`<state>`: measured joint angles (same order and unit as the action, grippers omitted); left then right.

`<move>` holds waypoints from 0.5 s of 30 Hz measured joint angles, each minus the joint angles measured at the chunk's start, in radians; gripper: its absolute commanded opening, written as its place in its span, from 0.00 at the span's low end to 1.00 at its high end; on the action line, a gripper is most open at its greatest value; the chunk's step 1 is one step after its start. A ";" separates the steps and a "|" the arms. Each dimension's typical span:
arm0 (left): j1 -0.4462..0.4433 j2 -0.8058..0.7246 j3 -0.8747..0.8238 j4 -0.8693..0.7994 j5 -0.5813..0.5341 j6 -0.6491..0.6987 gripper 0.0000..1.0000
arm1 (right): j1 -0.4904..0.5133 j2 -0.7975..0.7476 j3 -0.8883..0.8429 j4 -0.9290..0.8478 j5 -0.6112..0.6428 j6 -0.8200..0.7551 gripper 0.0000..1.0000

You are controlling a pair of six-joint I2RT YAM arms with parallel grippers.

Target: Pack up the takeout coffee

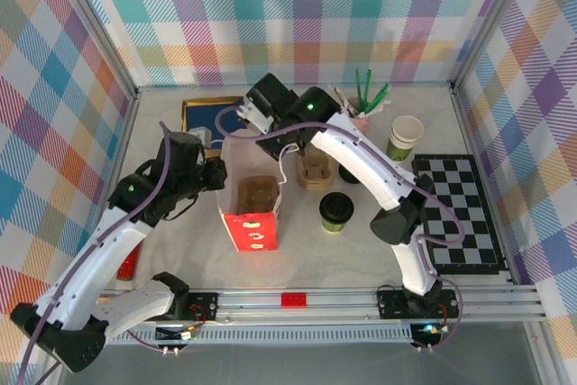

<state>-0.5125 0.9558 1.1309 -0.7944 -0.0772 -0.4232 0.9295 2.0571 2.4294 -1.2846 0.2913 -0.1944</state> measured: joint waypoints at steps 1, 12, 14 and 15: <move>-0.006 -0.030 -0.019 0.013 -0.012 -0.007 0.05 | 0.015 -0.019 -0.019 0.016 0.018 -0.005 0.00; -0.068 -0.335 -0.210 0.143 -0.116 -0.018 0.00 | 0.192 -0.376 -0.459 0.362 0.219 -0.093 0.00; -0.079 -0.401 -0.244 0.159 -0.127 -0.017 0.00 | 0.211 -0.457 -0.598 0.470 0.235 -0.107 0.00; -0.084 -0.424 -0.254 0.162 -0.130 -0.017 0.00 | 0.213 -0.488 -0.653 0.516 0.240 -0.110 0.00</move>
<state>-0.5961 0.5320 0.8764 -0.6327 -0.2077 -0.4404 1.1423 1.5692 1.7763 -0.7689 0.5312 -0.3046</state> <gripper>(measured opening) 0.073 0.048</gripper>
